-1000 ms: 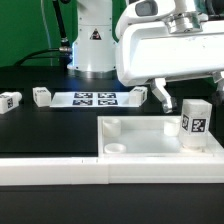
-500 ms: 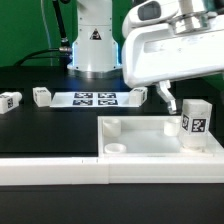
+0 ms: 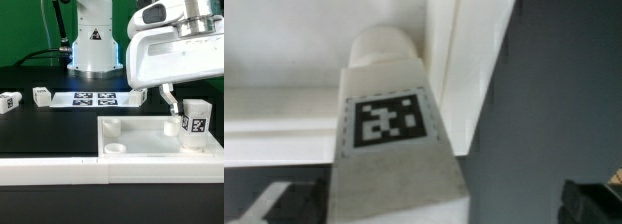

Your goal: Assemble square table

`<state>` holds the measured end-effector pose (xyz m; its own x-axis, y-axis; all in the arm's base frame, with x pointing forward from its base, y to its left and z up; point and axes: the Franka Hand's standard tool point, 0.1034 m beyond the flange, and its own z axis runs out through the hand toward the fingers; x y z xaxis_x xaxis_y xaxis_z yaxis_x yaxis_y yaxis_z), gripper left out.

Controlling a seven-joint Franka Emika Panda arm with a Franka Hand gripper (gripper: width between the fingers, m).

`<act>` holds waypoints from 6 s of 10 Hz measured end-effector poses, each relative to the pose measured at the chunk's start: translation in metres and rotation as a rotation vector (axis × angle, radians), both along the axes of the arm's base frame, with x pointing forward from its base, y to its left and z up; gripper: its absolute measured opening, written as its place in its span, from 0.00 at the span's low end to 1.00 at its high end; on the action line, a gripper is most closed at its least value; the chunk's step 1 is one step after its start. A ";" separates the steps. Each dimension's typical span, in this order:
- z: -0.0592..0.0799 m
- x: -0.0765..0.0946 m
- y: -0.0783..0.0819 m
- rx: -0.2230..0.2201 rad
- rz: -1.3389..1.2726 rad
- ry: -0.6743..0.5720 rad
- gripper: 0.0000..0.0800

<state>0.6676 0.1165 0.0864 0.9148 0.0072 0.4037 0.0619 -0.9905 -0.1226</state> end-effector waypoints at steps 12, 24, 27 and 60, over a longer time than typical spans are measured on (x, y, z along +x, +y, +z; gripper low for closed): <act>-0.004 0.006 -0.015 0.033 -0.146 0.440 0.37; -0.007 0.007 -0.017 0.392 -1.412 0.508 0.37; -0.007 0.006 -0.009 0.257 -1.003 0.456 0.77; -0.012 0.012 -0.014 -0.017 -0.113 0.304 0.81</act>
Offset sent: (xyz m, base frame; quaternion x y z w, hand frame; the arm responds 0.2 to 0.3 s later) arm 0.0182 -0.0318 0.0009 -0.0354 -0.2017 -0.0325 0.9783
